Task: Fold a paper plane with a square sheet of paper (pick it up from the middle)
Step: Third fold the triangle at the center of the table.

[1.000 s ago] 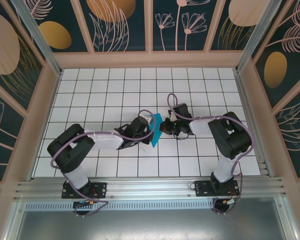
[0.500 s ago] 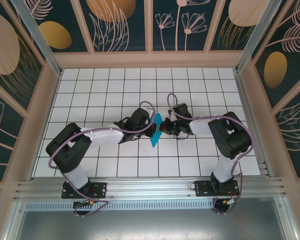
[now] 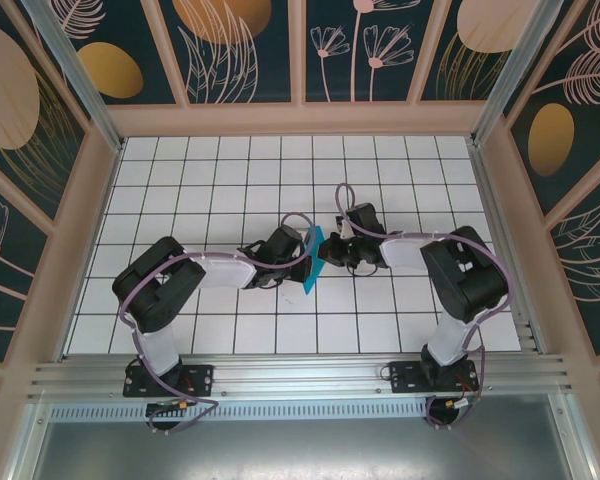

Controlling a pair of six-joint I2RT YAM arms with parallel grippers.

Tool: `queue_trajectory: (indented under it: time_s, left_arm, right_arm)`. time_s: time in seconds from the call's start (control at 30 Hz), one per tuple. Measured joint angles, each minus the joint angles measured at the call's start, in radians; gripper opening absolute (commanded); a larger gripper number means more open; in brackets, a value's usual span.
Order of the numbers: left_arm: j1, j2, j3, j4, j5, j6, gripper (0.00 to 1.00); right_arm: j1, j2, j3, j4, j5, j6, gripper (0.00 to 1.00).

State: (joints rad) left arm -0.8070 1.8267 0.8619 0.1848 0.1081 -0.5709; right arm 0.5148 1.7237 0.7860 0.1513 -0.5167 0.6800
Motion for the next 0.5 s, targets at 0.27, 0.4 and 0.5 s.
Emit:
queue_trajectory:
  time_s: [0.27,0.4,0.5]
  left_arm:
    - [0.000,-0.003,-0.011,0.021,0.000,-0.007,0.00]
    - [0.000,-0.009,-0.018,0.020,-0.003,-0.007,0.00]
    - [0.000,-0.012,-0.023,0.020,-0.004,-0.008,0.00]
  right_arm:
    - [0.061,-0.085,-0.055,0.031,0.010,0.041,0.07]
    - [0.072,-0.072,-0.085,0.082,0.039,0.079,0.06]
    - [0.074,-0.050,-0.098,0.124,0.046,0.097,0.05]
